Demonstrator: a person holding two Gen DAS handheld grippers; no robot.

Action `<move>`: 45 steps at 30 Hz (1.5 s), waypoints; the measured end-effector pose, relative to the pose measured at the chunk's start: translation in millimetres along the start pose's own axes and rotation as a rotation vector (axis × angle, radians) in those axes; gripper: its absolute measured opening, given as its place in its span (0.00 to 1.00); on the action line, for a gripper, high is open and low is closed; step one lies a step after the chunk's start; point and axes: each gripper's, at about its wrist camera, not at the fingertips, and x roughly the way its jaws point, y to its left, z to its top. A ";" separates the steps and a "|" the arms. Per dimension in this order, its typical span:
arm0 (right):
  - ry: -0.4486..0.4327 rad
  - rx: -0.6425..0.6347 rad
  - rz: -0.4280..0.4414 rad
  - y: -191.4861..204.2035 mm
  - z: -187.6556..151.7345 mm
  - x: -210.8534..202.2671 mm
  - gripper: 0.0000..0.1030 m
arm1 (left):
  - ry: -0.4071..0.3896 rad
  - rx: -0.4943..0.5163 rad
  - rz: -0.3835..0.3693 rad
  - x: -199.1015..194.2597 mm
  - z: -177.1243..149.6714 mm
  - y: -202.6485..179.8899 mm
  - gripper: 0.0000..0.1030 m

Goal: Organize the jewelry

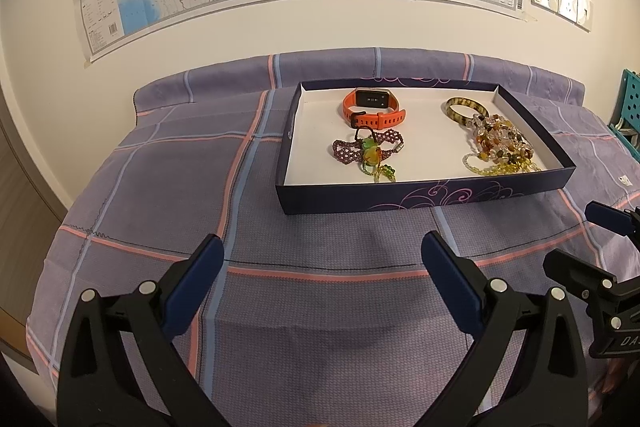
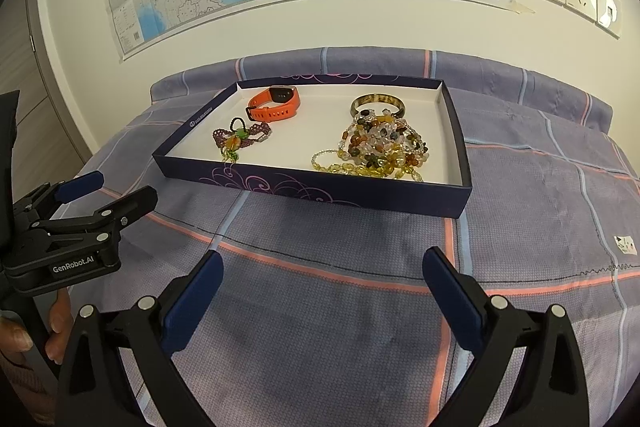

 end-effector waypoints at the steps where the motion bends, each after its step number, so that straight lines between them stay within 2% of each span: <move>1: 0.001 0.000 -0.001 -0.1 0.0 0.1 0.93 | 0.001 0.000 -0.001 0.2 0.1 -0.1 0.95; 45: -0.002 0.003 -0.001 -0.3 -0.6 -0.3 0.93 | 0.006 0.000 -0.006 0.9 -0.1 -2.0 0.95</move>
